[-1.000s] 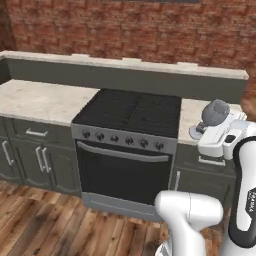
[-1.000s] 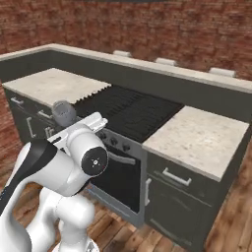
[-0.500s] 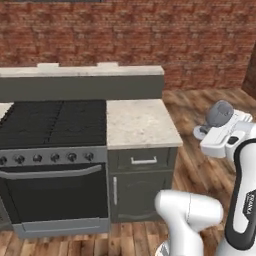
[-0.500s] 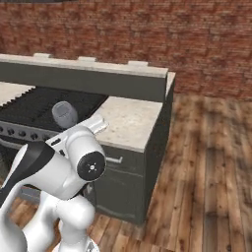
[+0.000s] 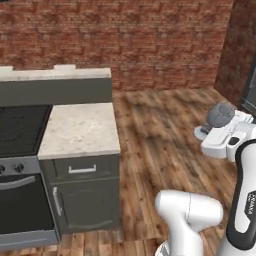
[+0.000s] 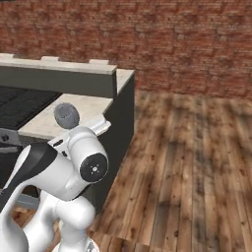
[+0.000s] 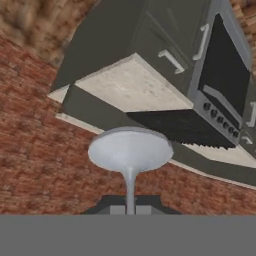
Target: Retrieve the wine glasses from the counter and place one next to each plate.
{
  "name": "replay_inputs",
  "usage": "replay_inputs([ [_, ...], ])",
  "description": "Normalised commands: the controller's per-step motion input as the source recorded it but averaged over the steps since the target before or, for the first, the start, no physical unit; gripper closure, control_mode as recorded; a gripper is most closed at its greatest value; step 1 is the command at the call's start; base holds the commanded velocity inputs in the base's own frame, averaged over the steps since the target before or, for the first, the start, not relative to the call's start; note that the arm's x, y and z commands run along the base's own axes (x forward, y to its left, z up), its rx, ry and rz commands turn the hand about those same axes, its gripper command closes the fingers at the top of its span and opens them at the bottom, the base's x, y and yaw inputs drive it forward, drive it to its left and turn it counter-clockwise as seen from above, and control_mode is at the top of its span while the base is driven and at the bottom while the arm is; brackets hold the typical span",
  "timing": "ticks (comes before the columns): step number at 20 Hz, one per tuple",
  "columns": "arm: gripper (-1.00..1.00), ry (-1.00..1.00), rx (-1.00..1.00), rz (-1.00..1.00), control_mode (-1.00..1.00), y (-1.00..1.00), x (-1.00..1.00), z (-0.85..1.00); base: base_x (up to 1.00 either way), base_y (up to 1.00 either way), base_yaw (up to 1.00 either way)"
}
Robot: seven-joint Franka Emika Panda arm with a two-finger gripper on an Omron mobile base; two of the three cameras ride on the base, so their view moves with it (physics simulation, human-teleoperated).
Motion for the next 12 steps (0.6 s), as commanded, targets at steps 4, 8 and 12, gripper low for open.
replay_inputs([
  [4, 1.0, 0.0, 0.0, 0.0, 1.0, 0.0, 0.0, 0.0, 0.73, -1.0, -0.04],
  [8, 1.0, 0.0, 0.0, 0.0, 1.0, 0.0, 0.0, 0.0, 1.0, -1.0, 0.0],
  [12, 1.0, 0.0, 0.0, 0.0, 1.0, 0.0, 0.0, 0.0, 1.0, -1.0, 0.0],
])
